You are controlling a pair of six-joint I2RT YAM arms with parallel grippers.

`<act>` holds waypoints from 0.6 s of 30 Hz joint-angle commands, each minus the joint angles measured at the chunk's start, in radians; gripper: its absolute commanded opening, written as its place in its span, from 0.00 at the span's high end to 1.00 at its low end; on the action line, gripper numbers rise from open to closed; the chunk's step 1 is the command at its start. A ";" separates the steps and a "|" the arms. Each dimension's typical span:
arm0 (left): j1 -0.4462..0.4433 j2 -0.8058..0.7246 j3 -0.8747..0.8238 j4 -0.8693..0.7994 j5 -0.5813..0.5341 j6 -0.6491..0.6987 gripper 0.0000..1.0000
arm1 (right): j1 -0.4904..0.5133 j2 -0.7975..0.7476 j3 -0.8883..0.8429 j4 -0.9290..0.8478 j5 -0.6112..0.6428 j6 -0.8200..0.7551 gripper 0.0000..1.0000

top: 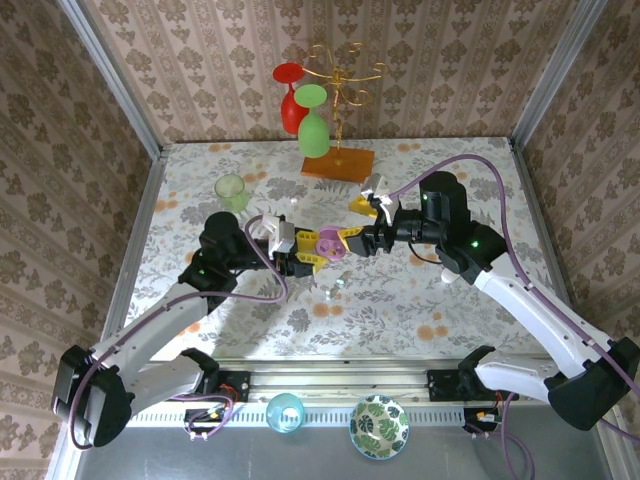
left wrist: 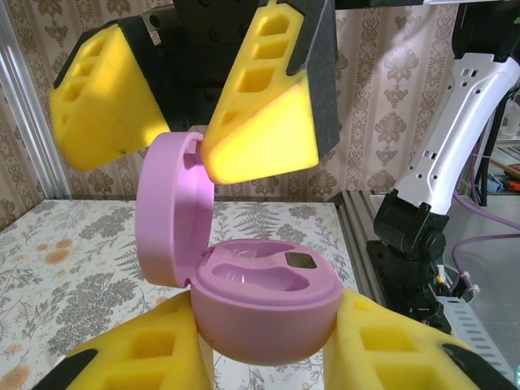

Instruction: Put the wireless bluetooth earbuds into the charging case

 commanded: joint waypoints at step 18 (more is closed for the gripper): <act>0.097 0.075 -0.140 0.491 -0.084 -0.206 0.81 | -0.137 -0.143 -0.168 0.325 0.141 0.366 0.00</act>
